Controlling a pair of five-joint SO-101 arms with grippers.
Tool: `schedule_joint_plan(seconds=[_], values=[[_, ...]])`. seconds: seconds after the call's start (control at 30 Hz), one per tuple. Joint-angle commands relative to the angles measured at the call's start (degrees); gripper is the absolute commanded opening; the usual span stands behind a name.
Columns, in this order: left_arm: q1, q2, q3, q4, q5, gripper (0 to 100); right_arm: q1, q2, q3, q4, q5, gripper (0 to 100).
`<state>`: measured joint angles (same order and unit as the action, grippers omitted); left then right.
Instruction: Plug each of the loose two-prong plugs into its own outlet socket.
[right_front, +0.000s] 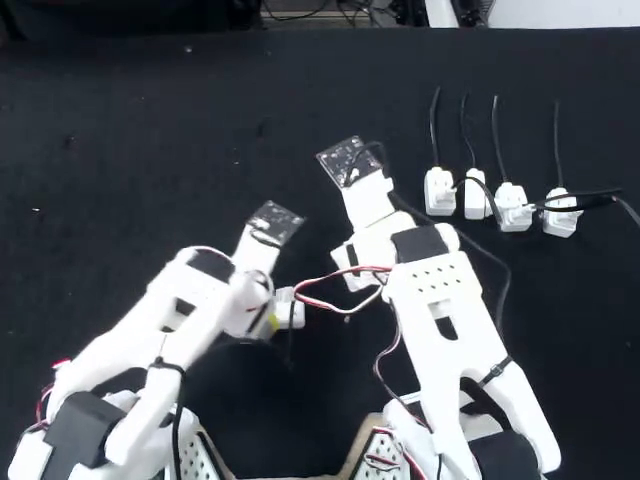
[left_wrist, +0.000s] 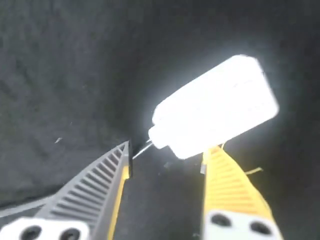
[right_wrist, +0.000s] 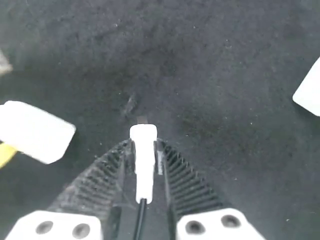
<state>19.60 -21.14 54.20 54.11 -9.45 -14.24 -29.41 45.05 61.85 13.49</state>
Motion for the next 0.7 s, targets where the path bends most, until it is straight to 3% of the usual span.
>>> schedule_joint_plan(seconds=[0.0,0.17,0.3,0.4,0.53,0.67], values=[[5.93,-1.76,0.75,-6.42,8.79,23,0.97,-0.04,-2.95,0.35,0.88,1.1],[10.24,-1.76,0.31,-6.59,10.46,23,0.97,-0.04,-2.95,0.26,0.97,1.1],[9.8,-1.85,-1.98,-6.07,10.55,23,1.05,-0.04,-2.95,0.18,0.97,1.1],[7.52,-1.85,-5.67,-2.64,10.29,23,0.97,-0.04,-2.95,0.35,0.97,1.1],[2.86,-1.85,-12.88,7.74,10.11,23,0.88,-0.04,-3.56,2.29,0.97,1.1],[-5.93,-2.11,-17.01,14.59,6.07,22,-1.85,-0.04,-5.76,7.03,0.53,1.1]])
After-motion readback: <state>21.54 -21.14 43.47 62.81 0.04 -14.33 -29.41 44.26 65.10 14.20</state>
